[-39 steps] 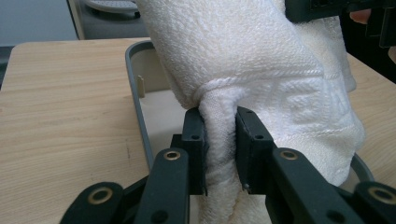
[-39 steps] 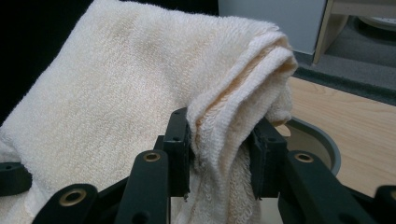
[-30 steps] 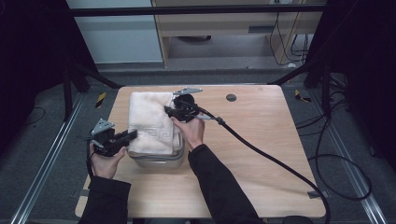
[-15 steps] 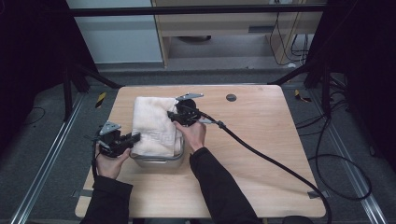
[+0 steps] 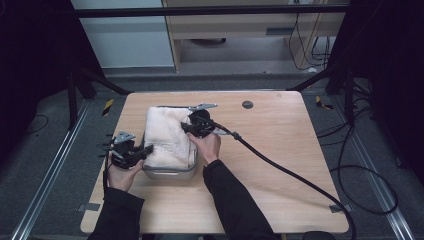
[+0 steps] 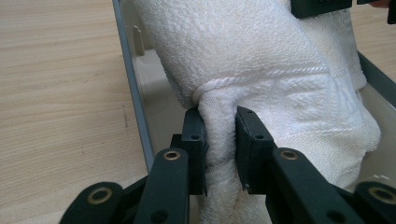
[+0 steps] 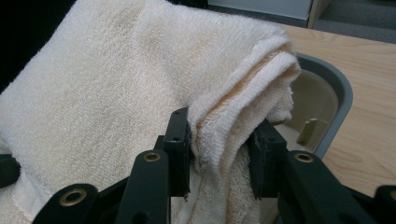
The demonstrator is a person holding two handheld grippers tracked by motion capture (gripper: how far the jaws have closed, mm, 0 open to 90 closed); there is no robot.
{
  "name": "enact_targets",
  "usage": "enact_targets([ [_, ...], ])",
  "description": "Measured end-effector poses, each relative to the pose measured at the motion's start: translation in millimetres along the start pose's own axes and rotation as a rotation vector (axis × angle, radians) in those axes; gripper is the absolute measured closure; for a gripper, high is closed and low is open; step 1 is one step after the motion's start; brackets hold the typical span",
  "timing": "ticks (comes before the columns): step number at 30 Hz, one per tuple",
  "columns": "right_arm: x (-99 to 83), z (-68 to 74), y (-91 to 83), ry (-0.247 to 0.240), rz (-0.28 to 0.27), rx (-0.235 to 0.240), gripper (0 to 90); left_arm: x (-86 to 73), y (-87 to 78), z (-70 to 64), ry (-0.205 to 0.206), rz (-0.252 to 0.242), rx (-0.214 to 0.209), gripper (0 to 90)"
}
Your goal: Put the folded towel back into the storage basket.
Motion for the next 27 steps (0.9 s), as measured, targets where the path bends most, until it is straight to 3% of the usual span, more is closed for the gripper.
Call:
enact_targets([
  [6, -6.2, -2.2, 1.7, 0.008, 0.004, -0.001, 64.9, -0.4, 4.8, 0.2, 0.003, 0.017, 0.005, 73.7],
  [13, -10.4, 0.6, 2.2, -0.019, 0.013, -0.025, 64.6, -2.1, 9.3, 0.2, 0.009, 0.023, 0.043, 67.6],
  [18, -13.2, 2.0, 4.1, -0.029, 0.017, -0.030, 63.8, -0.4, 5.4, 1.4, 0.004, -0.017, 0.041, 58.9],
  [22, -14.9, 1.4, 7.4, -0.039, 0.024, -0.035, 60.0, 2.2, -1.4, 0.7, 0.004, -0.048, 0.039, 58.7],
  [25, -14.2, -0.9, 5.1, -0.085, 0.011, -0.066, 56.4, 3.3, -5.4, 1.2, -0.001, -0.066, 0.041, 58.2],
  [27, -11.7, -2.3, 0.5, -0.093, -0.010, -0.059, 54.3, 3.6, -6.8, 1.3, 0.000, -0.075, 0.046, 57.4],
])
Point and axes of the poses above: each handheld gripper's, and its own axes: y roughly forward along the jaws, x roughly out of its top, z roughly to its left, the point moved 1 cm from there along y, roughly forward along the jaws, and after that the axes turned 7 degrees about -y, right-handed, at the moved point
